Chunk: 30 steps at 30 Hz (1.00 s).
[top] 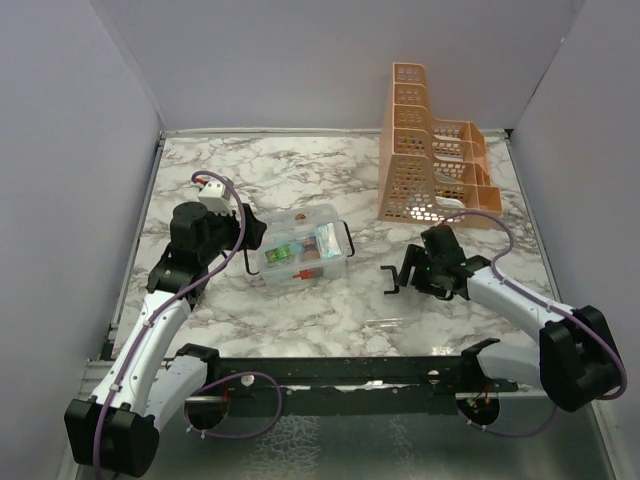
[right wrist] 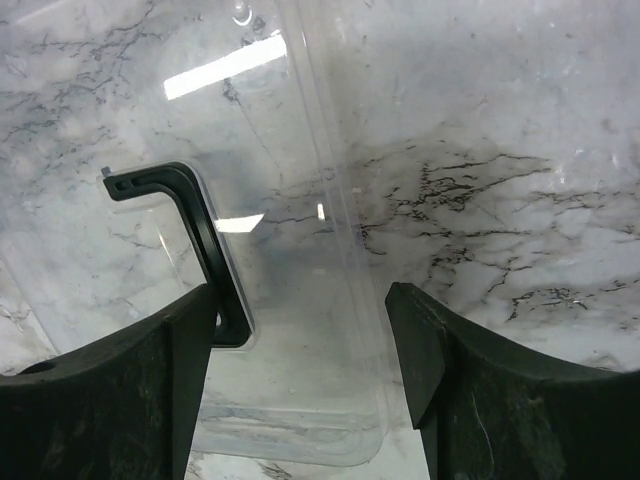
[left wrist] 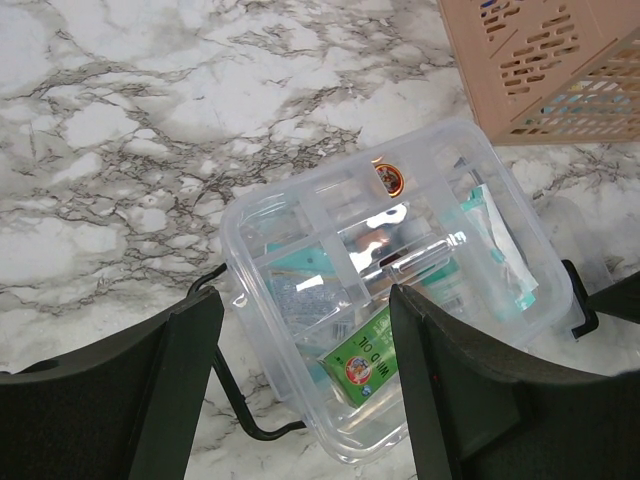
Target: Organize the medicine kit
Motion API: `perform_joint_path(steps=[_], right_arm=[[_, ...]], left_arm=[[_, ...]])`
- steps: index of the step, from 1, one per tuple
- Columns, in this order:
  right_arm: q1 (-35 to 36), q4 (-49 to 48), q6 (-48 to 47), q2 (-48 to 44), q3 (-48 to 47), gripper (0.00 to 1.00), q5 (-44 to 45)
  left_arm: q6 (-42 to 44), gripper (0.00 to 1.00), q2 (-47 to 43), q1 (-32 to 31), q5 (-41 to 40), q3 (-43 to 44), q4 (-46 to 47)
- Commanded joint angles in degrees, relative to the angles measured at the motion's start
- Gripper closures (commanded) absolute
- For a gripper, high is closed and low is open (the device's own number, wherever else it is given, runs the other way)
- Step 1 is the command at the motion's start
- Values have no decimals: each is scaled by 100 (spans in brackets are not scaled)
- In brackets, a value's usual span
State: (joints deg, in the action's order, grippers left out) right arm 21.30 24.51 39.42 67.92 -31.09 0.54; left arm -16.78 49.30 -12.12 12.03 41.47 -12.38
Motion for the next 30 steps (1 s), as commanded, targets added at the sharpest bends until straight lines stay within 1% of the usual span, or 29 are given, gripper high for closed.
perform_joint_path(steps=[1,6,18,24,30], right_arm=[[327,395,77,265,-499,28,908],[348,296,-316,344,-724,24,875],[351,-129,-1481,936,-803,23,-282],[357,-75,-1516,1096,-869,24,-284],[462,142,-1442,997,-1045,24,-28]], left_arm=[[91,30,-34,-27,141,89,167],[106,30,-21,-24,134,81,165],[36,29,-120,-19,-478,135,52],[39,29,-113,-19,-491,142,31],[47,29,-110,-18,-545,147,25]])
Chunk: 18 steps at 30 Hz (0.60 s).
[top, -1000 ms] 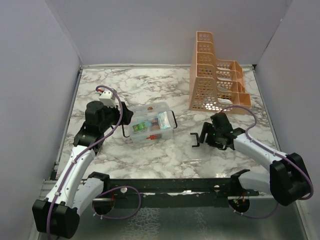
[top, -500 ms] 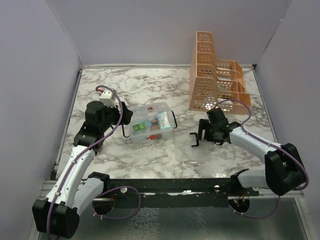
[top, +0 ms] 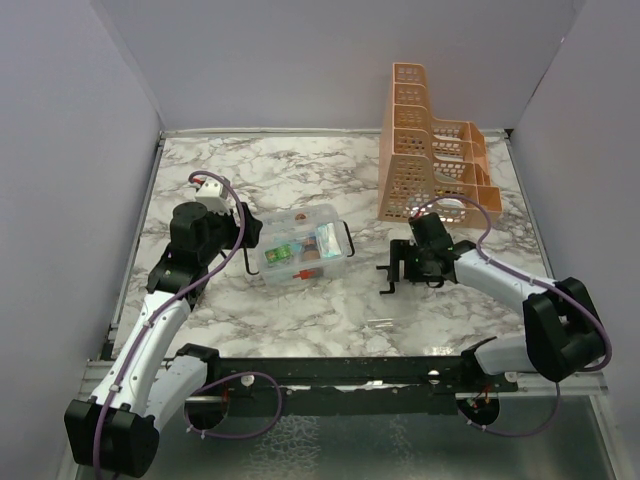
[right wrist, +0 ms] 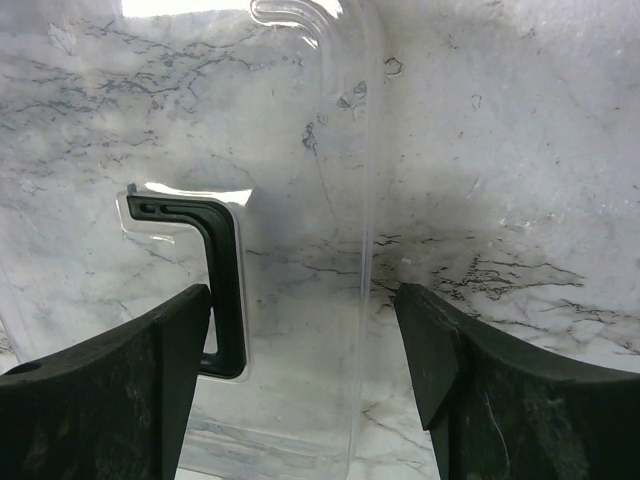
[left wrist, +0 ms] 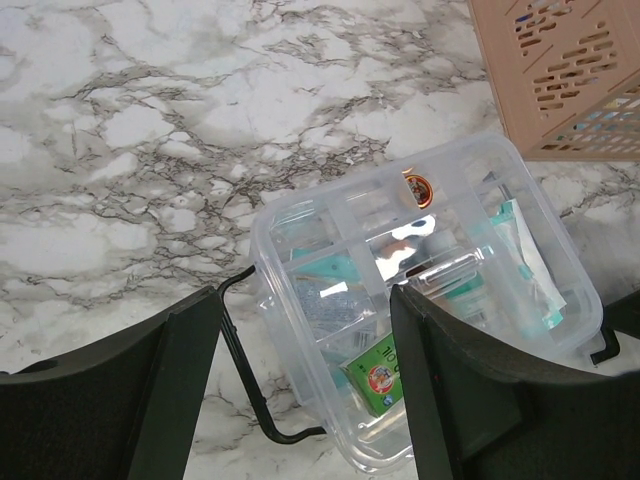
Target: Organize the medicine kit
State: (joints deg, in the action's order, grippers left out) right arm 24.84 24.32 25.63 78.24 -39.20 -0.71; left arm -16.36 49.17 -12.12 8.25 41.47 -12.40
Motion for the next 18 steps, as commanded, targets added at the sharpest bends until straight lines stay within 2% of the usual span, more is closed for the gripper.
perform_joint_path(steps=[1,11,15,18], right_arm=[[146,195,-47,-70,-249,24,140],[299,237,127,319,-281,25,506],[299,391,506,517,-342,38,776],[302,387,646,542,-303,44,827]], left_arm=[[7,28,-106,-16,-186,143,21],[-10,26,-134,-18,-574,156,-63],[196,23,-120,-14,-970,79,-32],[229,14,-65,-10,-1305,162,-202]])
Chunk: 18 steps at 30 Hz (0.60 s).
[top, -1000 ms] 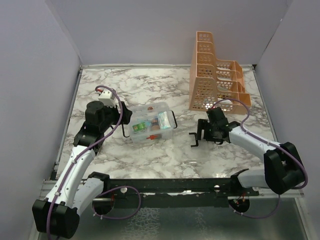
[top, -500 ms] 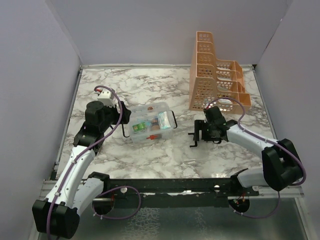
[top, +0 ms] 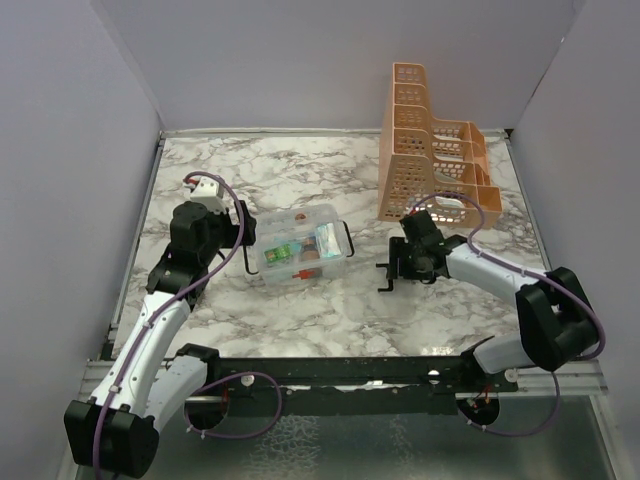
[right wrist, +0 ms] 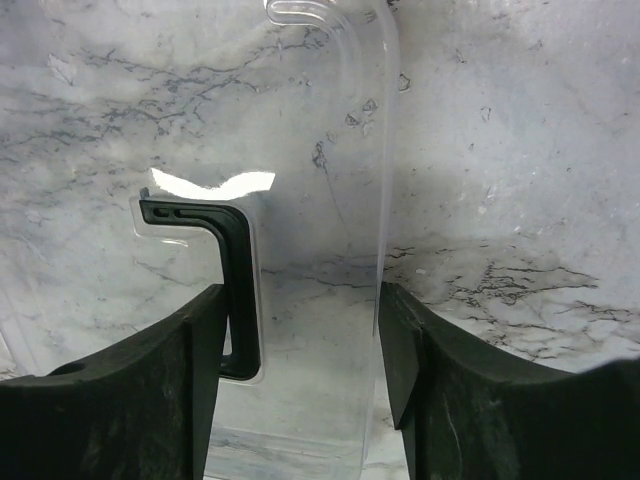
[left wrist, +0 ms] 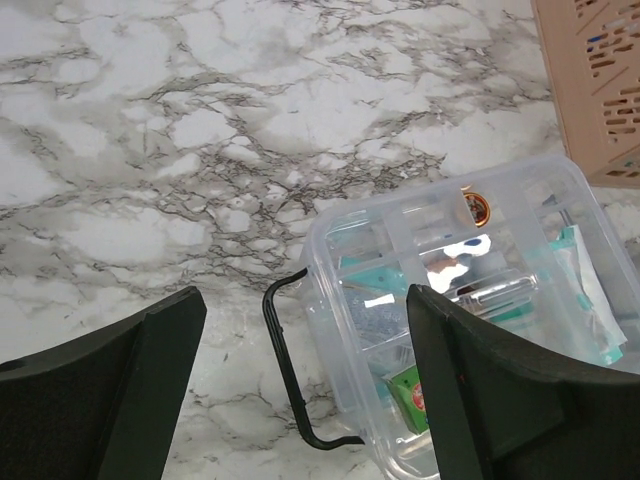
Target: Organize the medicine kit
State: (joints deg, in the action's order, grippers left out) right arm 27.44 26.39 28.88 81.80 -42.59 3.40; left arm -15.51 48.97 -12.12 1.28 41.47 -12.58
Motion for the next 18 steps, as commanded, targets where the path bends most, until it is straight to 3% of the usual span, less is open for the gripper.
perform_joint_path(steps=[1,3,5,10,18], right_arm=[[42,174,371,158,52,45,416],[42,178,469,50,102,48,419],[34,233,612,-132,134,49,514],[35,419,1032,-790,309,50,850],[33,632,1509,-1522,531,50,1290]], left_arm=[[175,10,-15,-17,-591,205,-254],[297,2,62,-18,-305,278,-298],[348,1,158,-18,81,303,-314],[270,3,255,-17,1355,304,-138],[-877,10,588,-125,2660,375,552]])
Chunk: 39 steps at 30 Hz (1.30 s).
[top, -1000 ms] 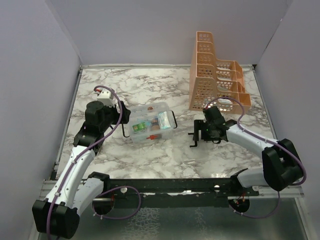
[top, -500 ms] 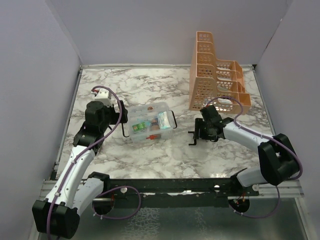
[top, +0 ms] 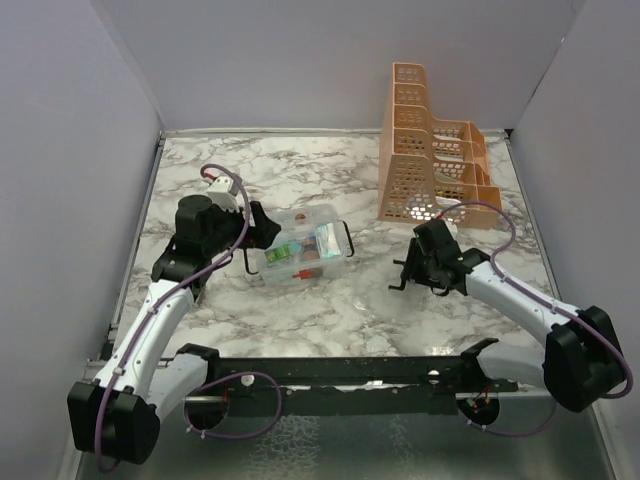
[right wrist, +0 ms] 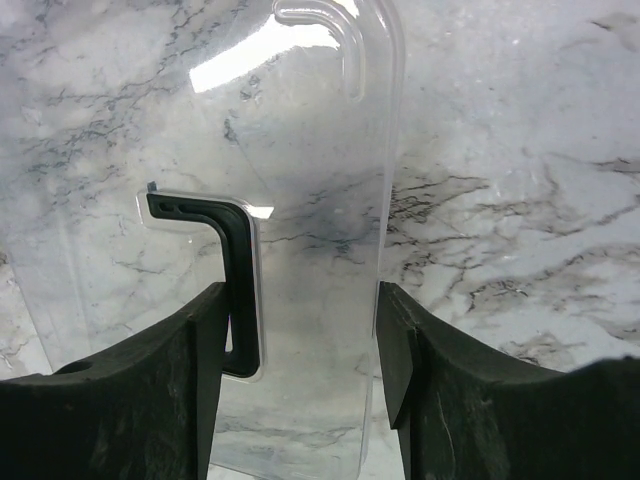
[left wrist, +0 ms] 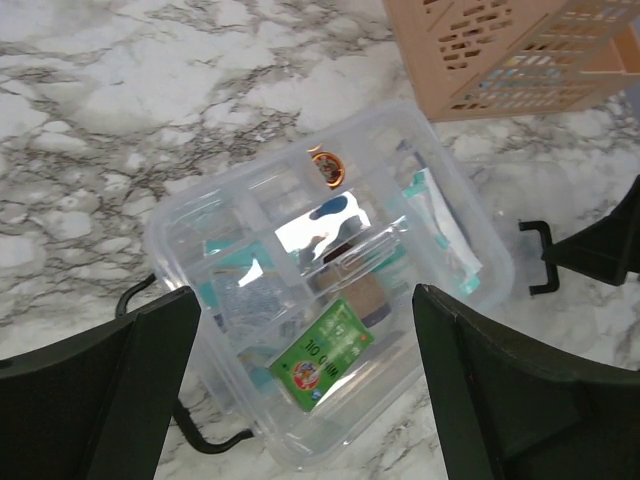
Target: Organize the medicine kit
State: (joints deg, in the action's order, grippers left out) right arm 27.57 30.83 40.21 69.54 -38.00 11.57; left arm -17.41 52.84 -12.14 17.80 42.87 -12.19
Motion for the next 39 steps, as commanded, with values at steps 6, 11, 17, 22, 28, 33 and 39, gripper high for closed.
perform_joint_path(steps=[6,11,17,22,28,33,39], right_arm=[[20,336,587,-731,137,50,554],[19,543,819,-1331,145,50,609],[18,1006,889,-2067,-119,50,840],[20,1319,995,-2464,-381,49,897],[20,1264,1248,-2739,-758,49,601],[20,1074,1532,-2787,-928,49,336],[19,674,2003,-2865,-840,49,-147]], left_arm=[[-1156,10,434,-1102,1014,243,725],[-1742,10,886,-2033,579,176,1519],[-1808,11,1669,-2614,468,615,1723],[-2030,11,1992,-2922,412,646,2025],[-2673,14,1903,-3205,400,217,2784],[-2950,14,1656,-3499,4,-22,2941],[-3416,17,1454,-3709,-411,-436,3647]])
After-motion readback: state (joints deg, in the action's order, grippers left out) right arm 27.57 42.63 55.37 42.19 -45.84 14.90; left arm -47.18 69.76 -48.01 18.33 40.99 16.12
